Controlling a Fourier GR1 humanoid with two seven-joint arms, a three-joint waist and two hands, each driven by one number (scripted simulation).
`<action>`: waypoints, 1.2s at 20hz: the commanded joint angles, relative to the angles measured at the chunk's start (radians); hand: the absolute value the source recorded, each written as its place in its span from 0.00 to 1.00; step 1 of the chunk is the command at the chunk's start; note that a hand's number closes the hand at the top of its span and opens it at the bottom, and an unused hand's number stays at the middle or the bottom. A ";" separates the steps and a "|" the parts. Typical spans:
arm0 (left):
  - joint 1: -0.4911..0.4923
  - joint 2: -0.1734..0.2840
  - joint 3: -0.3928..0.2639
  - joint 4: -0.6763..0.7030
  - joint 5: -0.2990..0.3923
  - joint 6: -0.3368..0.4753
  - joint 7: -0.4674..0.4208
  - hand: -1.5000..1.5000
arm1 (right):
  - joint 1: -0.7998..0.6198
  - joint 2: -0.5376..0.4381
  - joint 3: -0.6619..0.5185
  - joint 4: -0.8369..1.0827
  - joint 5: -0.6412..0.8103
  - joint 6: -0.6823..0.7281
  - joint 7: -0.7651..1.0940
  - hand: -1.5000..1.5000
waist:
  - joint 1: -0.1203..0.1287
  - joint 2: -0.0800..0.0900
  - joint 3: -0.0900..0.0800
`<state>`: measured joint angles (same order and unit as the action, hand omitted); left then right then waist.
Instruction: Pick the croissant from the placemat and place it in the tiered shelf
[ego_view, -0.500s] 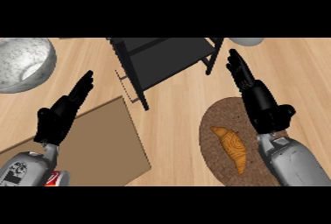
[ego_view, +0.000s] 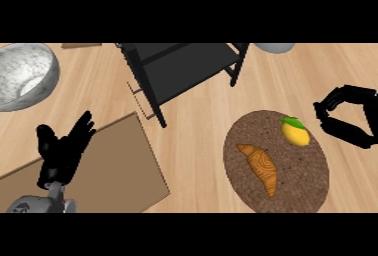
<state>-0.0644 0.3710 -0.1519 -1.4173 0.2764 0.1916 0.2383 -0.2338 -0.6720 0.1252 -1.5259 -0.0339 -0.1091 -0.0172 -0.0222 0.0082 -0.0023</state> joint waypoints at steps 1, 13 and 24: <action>0.055 -0.037 0.025 0.051 0.069 -0.043 -0.005 0.50 | 0.115 -0.062 -0.109 0.155 -0.066 0.090 -0.181 0.00 | 0.013 -0.004 0.004; 0.028 -0.058 0.044 0.072 0.026 -0.034 0.002 0.50 | 0.217 -0.257 -0.103 -0.117 -0.123 0.471 -0.171 0.00 | 0.007 -0.012 0.001; 0.005 -0.084 0.033 0.109 0.009 -0.056 0.011 0.50 | 0.121 -0.199 0.062 -0.502 0.016 0.336 0.490 0.00 | 0.026 -0.007 0.000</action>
<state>-0.0592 0.3243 -0.0898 -1.3769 0.3073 0.1346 0.2519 -0.0399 -0.8986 0.1397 -1.9439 -0.0540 0.2611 0.2560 -0.0046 -0.0065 0.0019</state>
